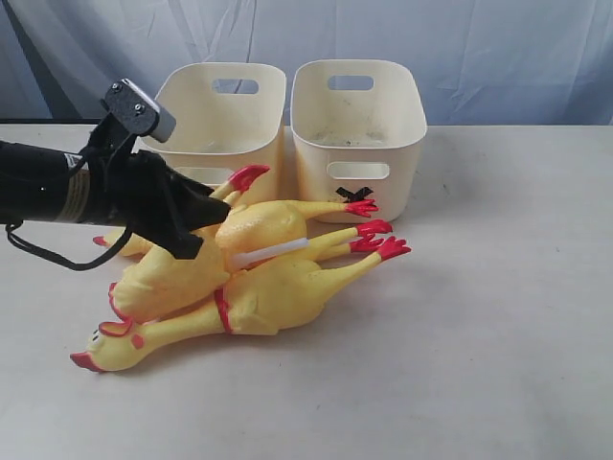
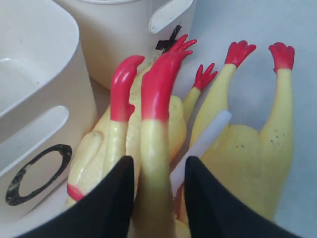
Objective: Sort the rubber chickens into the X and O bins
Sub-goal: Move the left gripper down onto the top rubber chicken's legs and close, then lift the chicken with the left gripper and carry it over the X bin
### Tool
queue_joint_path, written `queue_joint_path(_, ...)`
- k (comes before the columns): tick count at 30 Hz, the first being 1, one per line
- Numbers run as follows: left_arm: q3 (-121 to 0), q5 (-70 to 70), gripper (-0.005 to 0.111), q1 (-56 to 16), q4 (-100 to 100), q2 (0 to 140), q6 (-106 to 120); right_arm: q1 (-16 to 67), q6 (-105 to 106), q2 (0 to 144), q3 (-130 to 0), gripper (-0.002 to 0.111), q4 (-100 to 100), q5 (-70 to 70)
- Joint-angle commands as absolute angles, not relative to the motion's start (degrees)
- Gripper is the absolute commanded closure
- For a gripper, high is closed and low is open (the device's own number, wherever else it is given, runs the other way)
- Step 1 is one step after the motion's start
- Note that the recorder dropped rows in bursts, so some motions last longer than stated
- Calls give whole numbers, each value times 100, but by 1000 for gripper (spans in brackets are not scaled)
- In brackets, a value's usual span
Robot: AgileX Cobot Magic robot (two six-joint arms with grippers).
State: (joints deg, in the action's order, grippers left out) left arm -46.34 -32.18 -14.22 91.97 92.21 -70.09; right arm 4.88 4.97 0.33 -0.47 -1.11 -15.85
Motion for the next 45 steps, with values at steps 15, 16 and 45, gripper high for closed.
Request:
queue_joint_path(15, -4929, -3658, 107, -1447, 9471, 8747, -7674, 462, 510, 0, 0, 109, -144, -1536)
queue_joint_path(16, -4972, -3697, 107, -1447, 9480, 8633, -7759, 462, 510, 0, 0, 109, -144, -1536)
queue_joint_path(45, -6586, -4463, 107, -2563, 4655, 9349, -3144, 462, 510, 0, 0, 109, -144, -1536)
